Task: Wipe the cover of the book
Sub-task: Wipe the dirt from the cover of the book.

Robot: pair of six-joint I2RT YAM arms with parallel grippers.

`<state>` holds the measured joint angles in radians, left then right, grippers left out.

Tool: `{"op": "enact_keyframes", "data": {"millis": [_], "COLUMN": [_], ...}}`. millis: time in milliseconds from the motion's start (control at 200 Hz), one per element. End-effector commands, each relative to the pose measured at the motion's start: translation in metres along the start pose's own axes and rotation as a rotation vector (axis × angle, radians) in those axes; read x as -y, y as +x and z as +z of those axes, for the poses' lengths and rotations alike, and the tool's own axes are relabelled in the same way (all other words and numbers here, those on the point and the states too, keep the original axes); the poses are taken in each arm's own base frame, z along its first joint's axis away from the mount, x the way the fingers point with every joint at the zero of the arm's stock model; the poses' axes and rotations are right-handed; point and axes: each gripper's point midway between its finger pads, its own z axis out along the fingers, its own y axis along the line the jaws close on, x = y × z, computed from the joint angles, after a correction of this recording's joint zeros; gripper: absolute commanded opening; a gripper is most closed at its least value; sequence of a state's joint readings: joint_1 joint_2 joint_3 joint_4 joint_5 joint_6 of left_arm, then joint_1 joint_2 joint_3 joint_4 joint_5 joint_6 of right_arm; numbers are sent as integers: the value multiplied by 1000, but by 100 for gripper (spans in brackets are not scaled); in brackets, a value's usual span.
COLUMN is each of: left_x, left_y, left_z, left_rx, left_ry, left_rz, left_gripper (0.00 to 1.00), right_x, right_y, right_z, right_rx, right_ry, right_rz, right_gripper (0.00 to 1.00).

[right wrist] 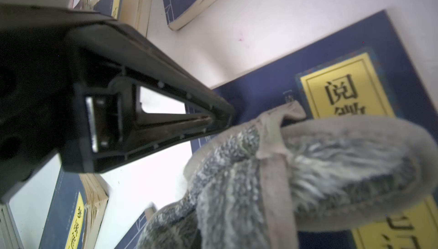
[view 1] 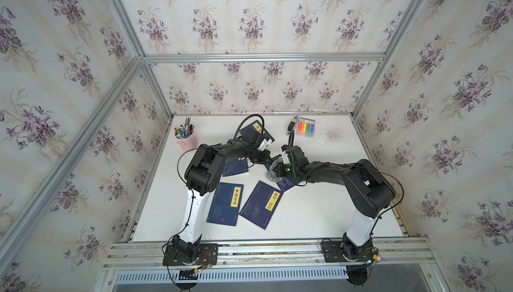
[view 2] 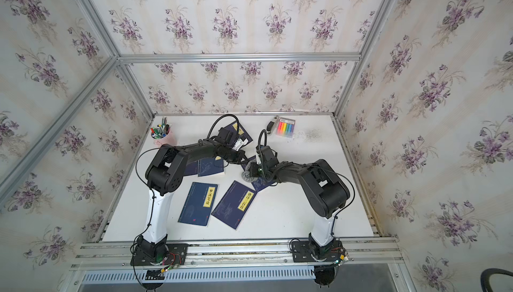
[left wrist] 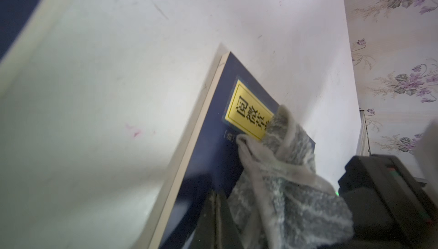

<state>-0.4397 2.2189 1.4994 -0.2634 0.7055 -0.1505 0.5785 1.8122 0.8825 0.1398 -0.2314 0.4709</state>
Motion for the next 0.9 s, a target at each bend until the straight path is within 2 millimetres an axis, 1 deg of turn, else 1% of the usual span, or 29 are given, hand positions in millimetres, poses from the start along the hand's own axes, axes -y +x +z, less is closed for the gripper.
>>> {"op": "enact_keyframes", "data": {"millis": [0,125,245,425,530,694,799,894], "left_x": [-9,8,11,2,-4,-18,-22,-24], "left_y": [5,0,-3,-6,-11,-15,-16,-16], "left_z": [-7,-20,-28,-34,-41,-55,-57,-57], "left_rx": [17,90,134,167,208,262,275,272], "left_ry": [-62,-13,-24,-64,-32,-35,-40,-49], "left_rz": [12,70,97,75,29,-26,-35,-44], "left_gripper": [0,0,0,0,0,0,0,0], "right_x": [24,24,23,20,21,20,20,23], "right_y": [24,23,21,11,5,-2,2,11], "right_z": [-2,1,7,21,31,41,35,20], "right_rx": [-84,-90,-95,-100,-109,-118,-119,-118], "right_ry": [104,102,96,93,103,104,102,115], "right_rz": [14,10,13,10,4,2,6,6], "right_gripper": [0,0,0,0,0,0,0,0]}}
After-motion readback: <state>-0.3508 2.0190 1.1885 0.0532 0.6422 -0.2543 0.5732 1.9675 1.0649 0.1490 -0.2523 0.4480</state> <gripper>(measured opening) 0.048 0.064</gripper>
